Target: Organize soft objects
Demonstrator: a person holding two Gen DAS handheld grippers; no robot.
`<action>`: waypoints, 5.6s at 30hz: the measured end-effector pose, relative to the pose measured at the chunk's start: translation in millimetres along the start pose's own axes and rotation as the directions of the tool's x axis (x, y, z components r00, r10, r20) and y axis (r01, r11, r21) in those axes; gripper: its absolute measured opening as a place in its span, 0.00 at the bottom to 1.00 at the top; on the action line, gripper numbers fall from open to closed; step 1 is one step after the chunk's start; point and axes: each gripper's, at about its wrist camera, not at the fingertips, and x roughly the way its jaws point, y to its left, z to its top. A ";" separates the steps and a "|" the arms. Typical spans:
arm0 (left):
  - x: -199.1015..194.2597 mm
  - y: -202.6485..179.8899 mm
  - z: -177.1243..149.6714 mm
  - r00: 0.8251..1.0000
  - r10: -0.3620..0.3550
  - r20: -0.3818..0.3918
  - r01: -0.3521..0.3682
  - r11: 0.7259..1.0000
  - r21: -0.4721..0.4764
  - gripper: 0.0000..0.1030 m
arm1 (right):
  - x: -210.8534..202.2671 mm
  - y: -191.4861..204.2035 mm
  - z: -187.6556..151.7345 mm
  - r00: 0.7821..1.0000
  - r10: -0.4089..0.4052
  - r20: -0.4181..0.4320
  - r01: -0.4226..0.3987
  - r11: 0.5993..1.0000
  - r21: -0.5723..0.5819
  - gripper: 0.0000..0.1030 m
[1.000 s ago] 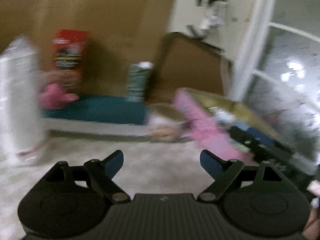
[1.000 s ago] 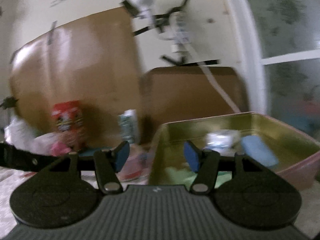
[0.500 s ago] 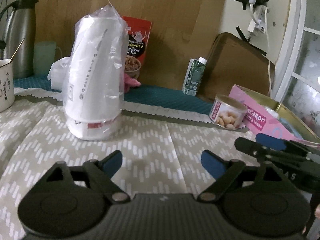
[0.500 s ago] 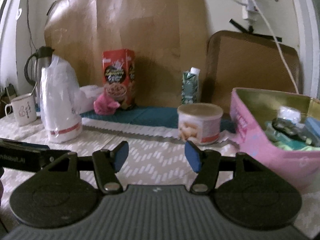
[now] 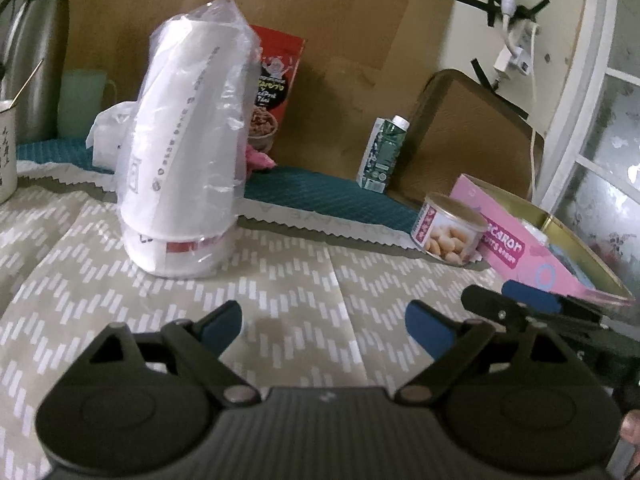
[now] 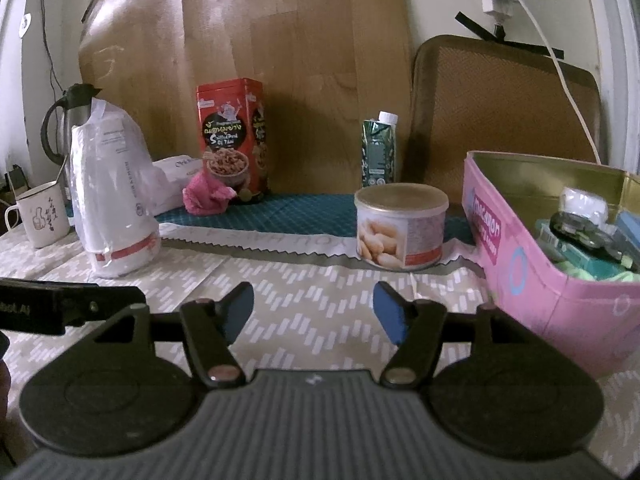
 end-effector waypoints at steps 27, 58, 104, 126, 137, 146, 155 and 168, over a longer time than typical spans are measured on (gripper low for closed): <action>-10.9 21.5 1.4 0.995 -0.073 0.072 0.080 0.991 -0.109 0.91 | 100.5 32.2 73.0 0.982 0.181 -0.050 -0.188 0.964 -0.189 0.67; -10.2 36.5 3.6 0.991 -0.100 0.084 0.114 0.976 -0.184 0.95 | 130.9 38.5 63.8 0.961 0.158 -0.225 -0.219 0.936 -0.277 0.11; 28.9 -122.9 7.2 0.910 -0.353 -0.216 0.372 0.926 0.056 0.57 | -56.3 -37.2 -21.5 0.982 0.160 -0.097 -0.167 0.983 -0.071 0.44; 156.6 -257.4 89.4 0.939 -0.295 -0.176 0.322 0.935 0.150 0.92 | 1.1 -170.0 66.1 0.967 -0.253 0.022 0.253 0.967 -0.036 0.64; 92.6 -232.1 53.6 0.964 -0.236 -0.122 0.257 0.945 0.201 0.92 | -74.7 -159.7 13.6 0.950 -0.276 0.147 0.245 0.949 0.198 0.64; 26.5 -213.5 27.6 0.991 -0.123 -0.050 0.131 0.958 0.256 0.99 | -127.9 -128.5 1.6 0.925 -0.324 0.199 0.256 0.918 0.304 0.74; -12.4 -185.6 -3.5 0.998 -0.040 -0.040 0.050 0.962 0.268 1.00 | -141.7 -95.6 -14.8 0.952 -0.279 0.125 0.217 0.903 0.370 0.92; -36.8 -187.3 -18.8 0.997 0.081 0.003 -0.077 0.940 0.331 1.00 | -156.0 -69.8 -19.9 0.953 -0.281 0.114 0.217 0.895 0.390 1.00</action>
